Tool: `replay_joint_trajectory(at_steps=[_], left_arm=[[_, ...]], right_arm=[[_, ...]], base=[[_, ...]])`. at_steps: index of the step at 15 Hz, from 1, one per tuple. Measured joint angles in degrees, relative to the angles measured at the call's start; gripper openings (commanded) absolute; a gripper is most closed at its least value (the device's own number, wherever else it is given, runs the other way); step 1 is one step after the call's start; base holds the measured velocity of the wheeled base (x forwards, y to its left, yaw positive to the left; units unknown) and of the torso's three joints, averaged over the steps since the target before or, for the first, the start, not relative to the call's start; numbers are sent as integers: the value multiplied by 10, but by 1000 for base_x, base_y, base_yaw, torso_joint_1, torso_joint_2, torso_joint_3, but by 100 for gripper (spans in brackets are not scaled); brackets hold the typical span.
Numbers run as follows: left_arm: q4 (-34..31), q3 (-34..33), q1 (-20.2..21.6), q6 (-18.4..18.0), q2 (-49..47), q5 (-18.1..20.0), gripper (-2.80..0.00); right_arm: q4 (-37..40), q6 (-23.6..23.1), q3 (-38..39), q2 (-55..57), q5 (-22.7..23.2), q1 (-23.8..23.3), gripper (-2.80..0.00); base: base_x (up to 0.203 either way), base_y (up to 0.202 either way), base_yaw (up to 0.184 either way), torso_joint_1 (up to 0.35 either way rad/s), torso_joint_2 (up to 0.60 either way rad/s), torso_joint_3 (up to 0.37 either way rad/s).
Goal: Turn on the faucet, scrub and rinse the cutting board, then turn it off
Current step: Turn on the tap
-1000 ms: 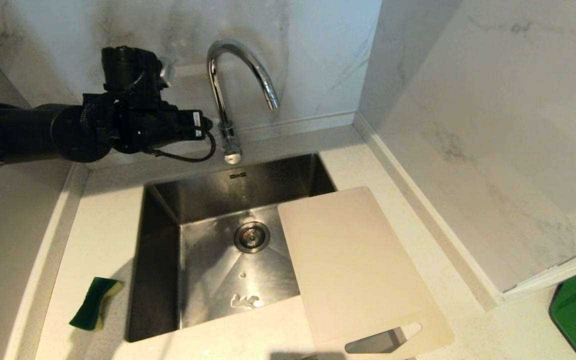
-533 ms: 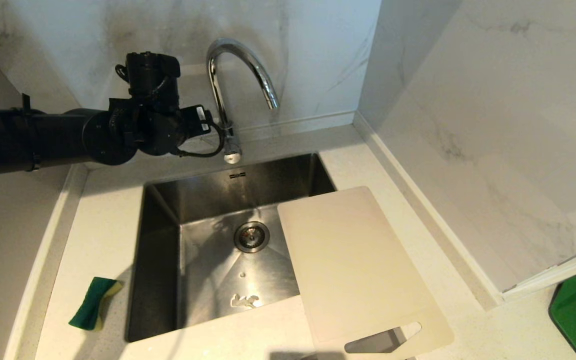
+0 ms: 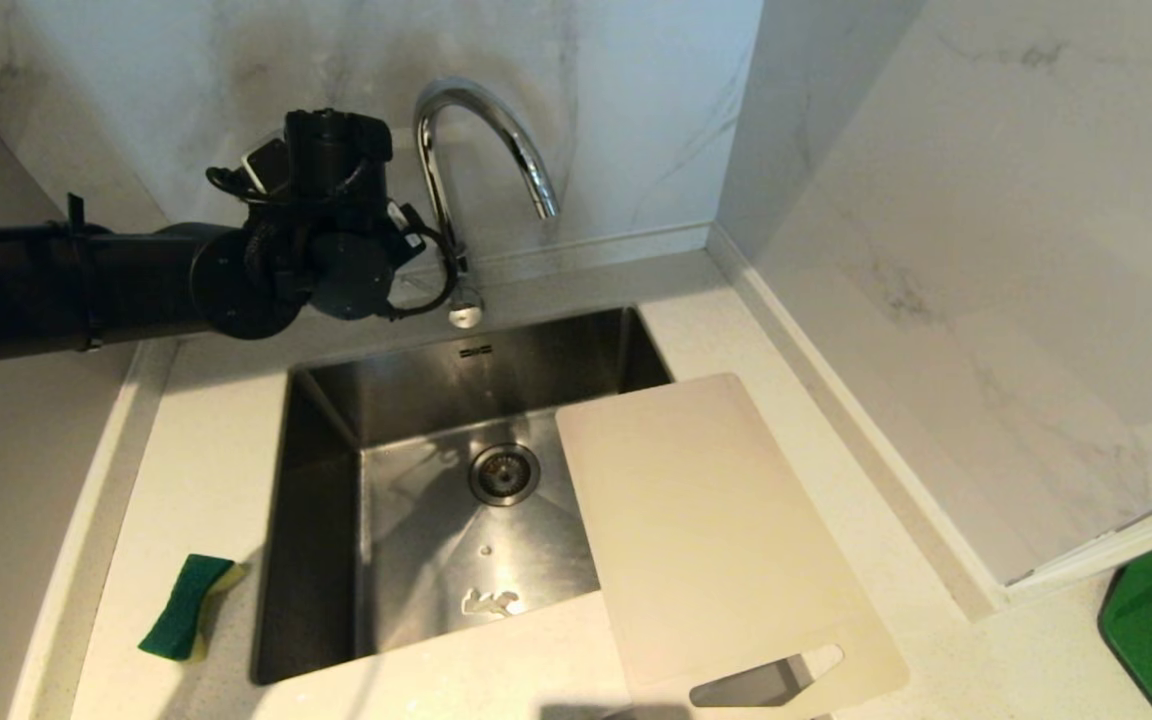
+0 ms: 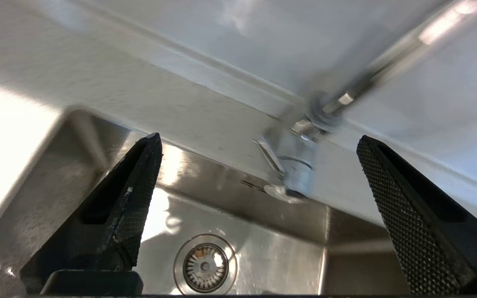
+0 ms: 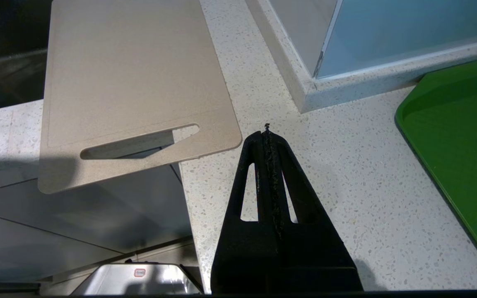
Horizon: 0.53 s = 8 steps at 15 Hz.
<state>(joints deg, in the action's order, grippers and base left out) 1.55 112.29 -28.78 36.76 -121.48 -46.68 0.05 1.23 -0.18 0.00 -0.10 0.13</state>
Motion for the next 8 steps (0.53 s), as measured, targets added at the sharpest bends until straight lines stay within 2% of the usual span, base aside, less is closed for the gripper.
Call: replay_joint_trajectory(at_steps=[3,5,8], left_arm=[[-47,1,-2,0,-7,-8,0],[-101,3,6,-22,-10,-3,0],[-118,5,23,-40,-19,0,0]], right_arm=[[0,0,0,0,0,0,-280],[0,-1,0,0,0,0,-280],[0,0,0,0,0,0,-280]], base=[[0,0,0,0,0,0],[0,0,0,0,0,0],[0,0,0,0,0,0]])
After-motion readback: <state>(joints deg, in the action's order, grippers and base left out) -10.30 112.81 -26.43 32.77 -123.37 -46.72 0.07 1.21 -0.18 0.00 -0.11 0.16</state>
